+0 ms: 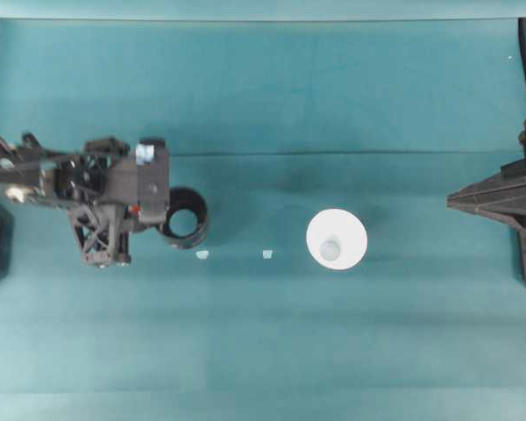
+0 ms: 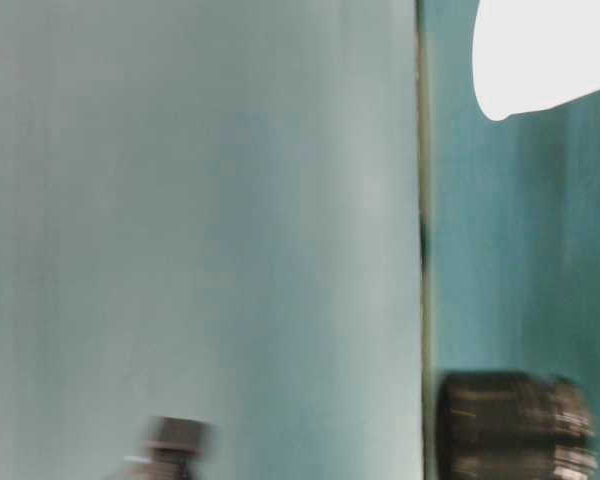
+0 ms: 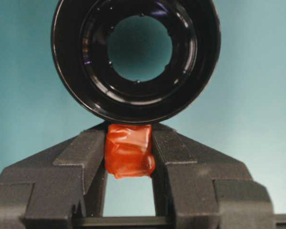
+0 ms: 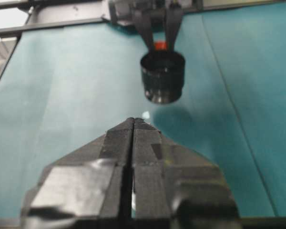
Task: Put the paper cup into the moved red handle cup holder.
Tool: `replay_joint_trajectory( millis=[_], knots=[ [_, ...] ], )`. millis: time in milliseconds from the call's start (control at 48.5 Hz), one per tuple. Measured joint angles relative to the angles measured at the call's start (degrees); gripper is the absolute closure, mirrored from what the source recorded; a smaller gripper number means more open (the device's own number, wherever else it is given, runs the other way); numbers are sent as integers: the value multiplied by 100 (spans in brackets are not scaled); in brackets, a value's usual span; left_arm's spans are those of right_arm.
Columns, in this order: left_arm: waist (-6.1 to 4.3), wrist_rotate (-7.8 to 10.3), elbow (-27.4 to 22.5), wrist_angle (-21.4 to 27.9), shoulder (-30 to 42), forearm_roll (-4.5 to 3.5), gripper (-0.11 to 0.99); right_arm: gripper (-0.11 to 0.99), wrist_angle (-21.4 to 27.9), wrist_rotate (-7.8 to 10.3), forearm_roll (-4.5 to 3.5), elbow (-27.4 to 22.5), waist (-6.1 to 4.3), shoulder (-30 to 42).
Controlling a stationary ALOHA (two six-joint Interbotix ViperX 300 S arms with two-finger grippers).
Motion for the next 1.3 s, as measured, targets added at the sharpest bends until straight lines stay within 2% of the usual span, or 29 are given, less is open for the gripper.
replay_joint_trajectory(
  millis=[165, 351, 681, 867, 1032, 1094, 1300],
  knots=[
    [0, 18, -580, 914, -422, 0, 61, 99, 0, 0, 0, 0, 0, 0],
    [0, 18, -870, 1283, -501, 0, 61, 99, 0, 0, 9, 0, 0, 0],
    [-18, 9, -1107, 1292, -404, 0, 61, 99, 0, 0, 0, 0, 0, -9],
    [-114, 35, -1600, 1169, 123, 0, 61, 99, 0, 0, 9, 0, 0, -9],
    [-158, 0, -2188, 1134, 765, 0, 61, 99, 0, 0, 9, 0, 0, -35],
    [-185, 44, -2338, 1134, 949, 0, 61, 99, 0, 0, 0, 0, 0, -35],
    [-272, 35, -2522, 1099, 1257, 0, 61, 99, 105, 0, 9, 0, -9, -97]
  ],
)
